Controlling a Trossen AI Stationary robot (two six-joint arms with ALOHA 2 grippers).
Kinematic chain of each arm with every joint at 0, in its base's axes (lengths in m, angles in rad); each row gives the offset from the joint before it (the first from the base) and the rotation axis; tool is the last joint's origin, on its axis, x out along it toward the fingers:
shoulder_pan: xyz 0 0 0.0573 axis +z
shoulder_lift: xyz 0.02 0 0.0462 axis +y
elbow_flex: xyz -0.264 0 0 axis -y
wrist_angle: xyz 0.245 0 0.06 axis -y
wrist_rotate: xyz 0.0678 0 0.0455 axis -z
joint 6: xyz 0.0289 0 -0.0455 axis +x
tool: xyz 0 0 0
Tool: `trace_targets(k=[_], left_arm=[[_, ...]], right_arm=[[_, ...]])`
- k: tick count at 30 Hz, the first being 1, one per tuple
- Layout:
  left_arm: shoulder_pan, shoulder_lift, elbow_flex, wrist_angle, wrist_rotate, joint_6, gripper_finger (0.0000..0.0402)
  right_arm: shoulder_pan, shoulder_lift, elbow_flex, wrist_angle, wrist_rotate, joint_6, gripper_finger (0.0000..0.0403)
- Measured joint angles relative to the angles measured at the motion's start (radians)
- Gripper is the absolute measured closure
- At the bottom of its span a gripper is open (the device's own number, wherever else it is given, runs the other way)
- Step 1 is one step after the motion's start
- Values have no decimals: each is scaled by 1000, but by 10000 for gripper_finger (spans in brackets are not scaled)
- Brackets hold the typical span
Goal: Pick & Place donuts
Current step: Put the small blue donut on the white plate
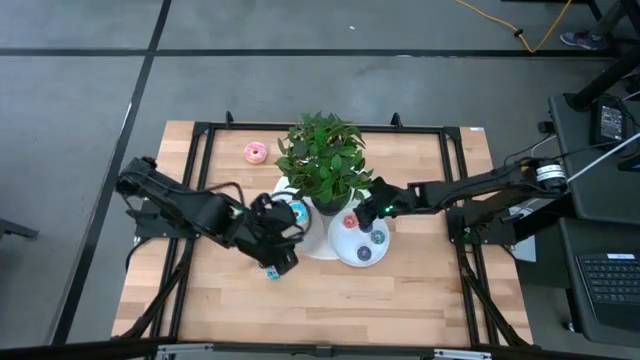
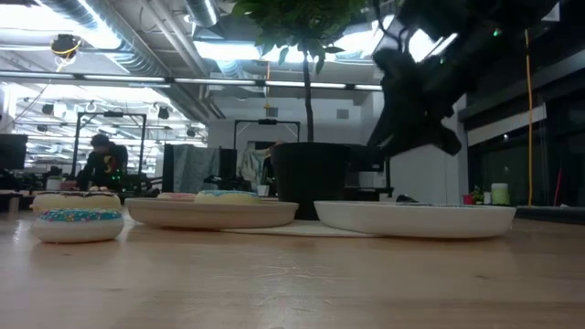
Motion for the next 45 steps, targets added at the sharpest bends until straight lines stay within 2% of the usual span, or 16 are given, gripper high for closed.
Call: trace_targets(k=[9, 14, 21, 27, 29, 35, 45], left_arm=[[-13, -204, -158, -1, -64, -92, 199], [-36, -307, -249, -1, -68, -141, 199], [-72, -397, -342, 7, -68, -196, 199], [-93, -451, -401, 7, -68, -270, 199], [-99, -461, -414, 8, -70, -297, 199], [-108, -480, -453, 7, -64, -383, 199], [-108, -482, -468, 0, -35, -591, 199]], right_arm=[[9, -154, 0, -56, -41, 20, 282], [9, -205, 0, -58, -130, 22, 282], [50, -218, 0, -54, -329, 24, 282], [151, -215, 0, -52, -369, 101, 282], [192, -215, 0, -38, -364, 126, 282], [340, -215, 20, -16, -250, 160, 282], [539, -215, 116, -72, 13, 2, 282]])
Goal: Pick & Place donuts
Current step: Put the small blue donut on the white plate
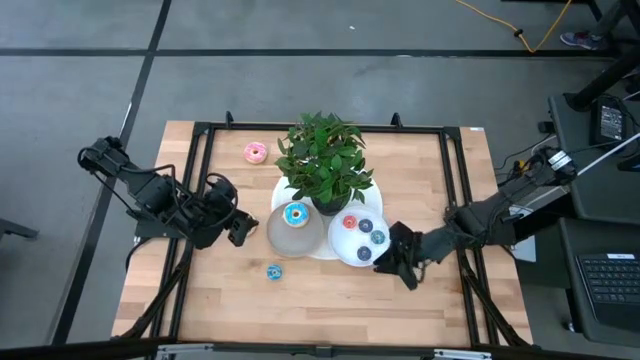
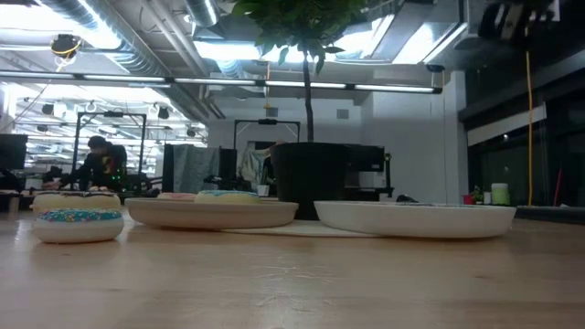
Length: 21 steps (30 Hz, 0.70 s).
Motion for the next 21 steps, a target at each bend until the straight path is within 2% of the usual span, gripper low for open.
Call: trace_targets(k=[10, 15, 21], left_arm=[[-17, 58, 0, 0, 78, -231, 199], [-48, 118, 0, 1, 115, -305, 199], [-84, 182, 0, 6, 154, -341, 199]], right_arm=[[125, 0, 53, 2, 142, -262, 282], [128, 0, 53, 2, 120, -296, 282], [128, 0, 53, 5, 83, -240, 282]])
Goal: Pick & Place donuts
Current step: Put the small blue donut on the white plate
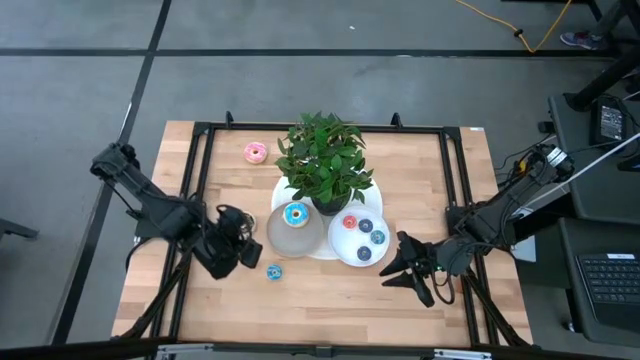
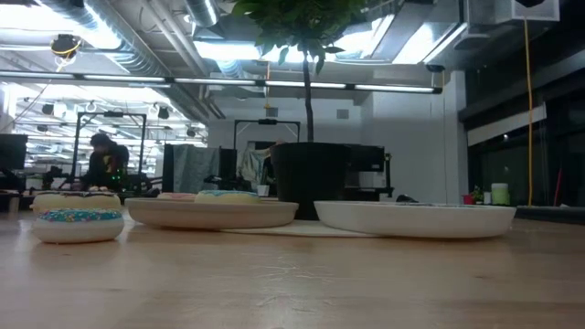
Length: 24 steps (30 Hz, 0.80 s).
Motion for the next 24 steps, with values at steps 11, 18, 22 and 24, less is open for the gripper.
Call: trace_targets(k=[11, 18, 22, 24], left_arm=[[-61, 55, 0, 2, 0, -88, 199], [-99, 91, 0, 2, 0, -165, 199], [-108, 124, 0, 1, 0, -187, 199], [-108, 141, 0, 2, 0, -193, 199]], right_arm=[[0, 0, 0, 0, 0, -6, 282], [0, 0, 0, 0, 0, -5, 282], [0, 0, 0, 0, 0, -6, 282], [0, 0, 0, 0, 0, -6, 282]])
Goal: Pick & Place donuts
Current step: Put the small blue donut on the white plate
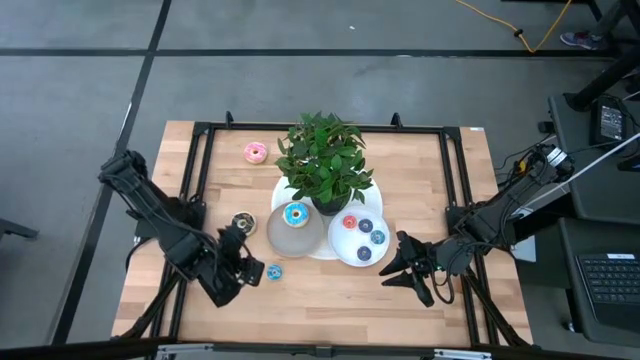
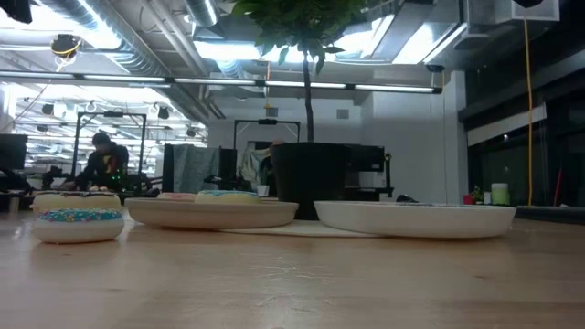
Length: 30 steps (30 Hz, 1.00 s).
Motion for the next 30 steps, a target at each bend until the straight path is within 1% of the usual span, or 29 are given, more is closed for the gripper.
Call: trace_targets(k=[9, 14, 22, 30], left_arm=[[0, 76, 0, 6, 2, -14, 199], [0, 108, 0, 6, -2, 29, 199], [42, 158, -1, 3, -2, 89, 199], [81, 214, -1, 9, 10, 98, 199]], right_arm=[[0, 0, 0, 0, 0, -1, 282], [0, 0, 0, -1, 0, -1, 282], [0, 0, 0, -2, 0, -1, 282], [0, 0, 0, -2, 0, -1, 282]])
